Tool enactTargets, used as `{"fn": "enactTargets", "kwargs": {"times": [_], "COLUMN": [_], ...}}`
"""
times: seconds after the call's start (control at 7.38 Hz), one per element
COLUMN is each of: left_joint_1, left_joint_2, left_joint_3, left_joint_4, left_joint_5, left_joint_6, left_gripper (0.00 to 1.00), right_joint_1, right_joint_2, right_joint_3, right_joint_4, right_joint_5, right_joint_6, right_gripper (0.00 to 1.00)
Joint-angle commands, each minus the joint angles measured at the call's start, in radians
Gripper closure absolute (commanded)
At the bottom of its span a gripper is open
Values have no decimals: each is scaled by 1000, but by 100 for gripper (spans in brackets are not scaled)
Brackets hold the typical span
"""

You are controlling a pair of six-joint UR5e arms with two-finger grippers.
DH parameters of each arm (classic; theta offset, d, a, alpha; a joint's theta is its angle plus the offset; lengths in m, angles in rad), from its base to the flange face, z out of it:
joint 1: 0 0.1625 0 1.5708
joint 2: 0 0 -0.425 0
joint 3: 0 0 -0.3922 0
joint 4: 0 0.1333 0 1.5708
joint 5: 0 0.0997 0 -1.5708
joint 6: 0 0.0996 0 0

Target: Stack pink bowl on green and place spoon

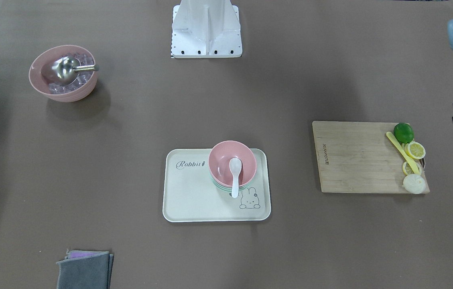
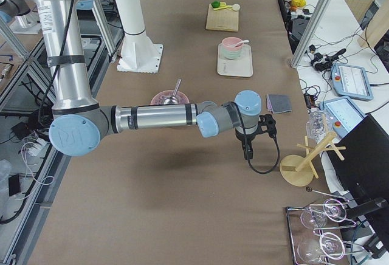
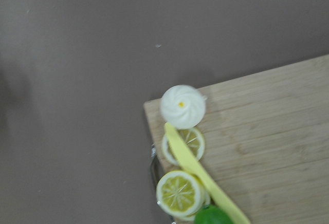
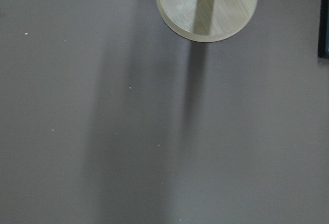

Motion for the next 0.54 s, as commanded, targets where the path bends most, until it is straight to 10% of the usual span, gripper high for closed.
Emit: {"fn": "enactTargets", "kwargs": {"times": [0.0, 0.41], "left_joint_1": [-140, -135], "left_joint_2": [14, 72], "left_joint_3": [106, 89], "left_joint_4": [-3, -96], "left_joint_5": [-86, -73], "left_joint_6": [122, 108], "left_gripper": [2, 2], "right_joint_1": [47, 38], "right_joint_2": [-52, -43], "right_joint_3": [6, 17], "right_joint_4": [7, 11], "right_joint_5": [-12, -46], "right_joint_6": [-77, -63], "right_gripper": [0, 0]}}
